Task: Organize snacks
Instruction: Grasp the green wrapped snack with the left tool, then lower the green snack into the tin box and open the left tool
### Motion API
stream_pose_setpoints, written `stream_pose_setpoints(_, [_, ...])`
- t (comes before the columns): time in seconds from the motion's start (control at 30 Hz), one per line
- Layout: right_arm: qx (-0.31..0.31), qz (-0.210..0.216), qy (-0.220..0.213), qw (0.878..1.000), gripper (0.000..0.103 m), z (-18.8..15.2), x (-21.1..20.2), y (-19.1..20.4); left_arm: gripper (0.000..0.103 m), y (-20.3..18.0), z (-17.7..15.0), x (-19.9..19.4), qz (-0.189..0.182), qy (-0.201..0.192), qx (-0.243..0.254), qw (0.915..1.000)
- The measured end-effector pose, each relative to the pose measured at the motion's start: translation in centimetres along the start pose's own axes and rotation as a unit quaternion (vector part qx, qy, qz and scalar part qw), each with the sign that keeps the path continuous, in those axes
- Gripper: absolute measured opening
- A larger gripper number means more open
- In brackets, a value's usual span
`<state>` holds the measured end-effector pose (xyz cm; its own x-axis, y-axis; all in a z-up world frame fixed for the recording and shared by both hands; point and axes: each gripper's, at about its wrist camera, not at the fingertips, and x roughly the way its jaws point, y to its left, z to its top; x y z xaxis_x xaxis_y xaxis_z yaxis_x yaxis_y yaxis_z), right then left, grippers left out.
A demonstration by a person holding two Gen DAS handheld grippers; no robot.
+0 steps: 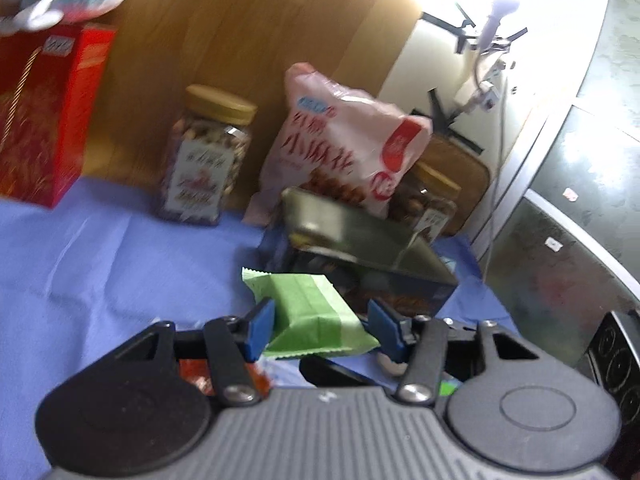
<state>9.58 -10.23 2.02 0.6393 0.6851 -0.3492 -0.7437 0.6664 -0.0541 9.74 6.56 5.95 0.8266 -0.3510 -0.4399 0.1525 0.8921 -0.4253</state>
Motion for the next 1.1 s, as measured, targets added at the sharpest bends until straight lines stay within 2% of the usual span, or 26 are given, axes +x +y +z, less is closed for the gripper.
stream_pose_setpoints(0.17, [0.01, -0.033, -0.028, 0.999, 0.042, 0.9, -0.7, -2.1, 0.051, -1.7, 2.0, 2.1, -0.019, -0.006, 0.018, 0.9996])
stream_pose_setpoints(0.4, [0.017, -0.073, -0.038, 0.996, 0.041, 1.9, 0.3, -5.1, 0.051, -2.6, 4.7, 6.0, -0.039, -0.004, 0.023, 0.999])
stream_pose_setpoints(0.63, [0.035, -0.093, -0.035, 0.994, 0.041, 1.5, 2.2, -8.0, 0.051, -3.2, 5.9, 9.2, -0.026, 0.0, 0.035, 0.9991])
stream_pose_setpoints(0.83, [0.033, -0.095, -0.023, 0.995, 0.042, 0.8, 3.6, -8.4, 0.052, -2.4, 5.4, 10.9, -0.011, 0.011, 0.035, 0.9993])
stream_pose_setpoints(0.97, [0.032, -0.102, -0.022, 0.994, 0.046, 0.9, 3.9, -8.2, 0.065, -2.3, 5.3, 11.3, 0.0, 0.008, 0.038, 0.9993])
stream_pose_setpoints(1.0, [0.032, -0.105, -0.024, 0.994, 0.051, 0.9, 3.9, -8.2, 0.065, -2.4, 5.3, 11.2, 0.002, 0.004, 0.041, 0.9991])
stream_pose_setpoints(1.1, [0.037, -0.108, -0.028, 0.993, 0.052, 0.8, 3.2, -8.0, 0.065, -2.7, 5.3, 10.4, -0.006, 0.0, 0.046, 0.9989])
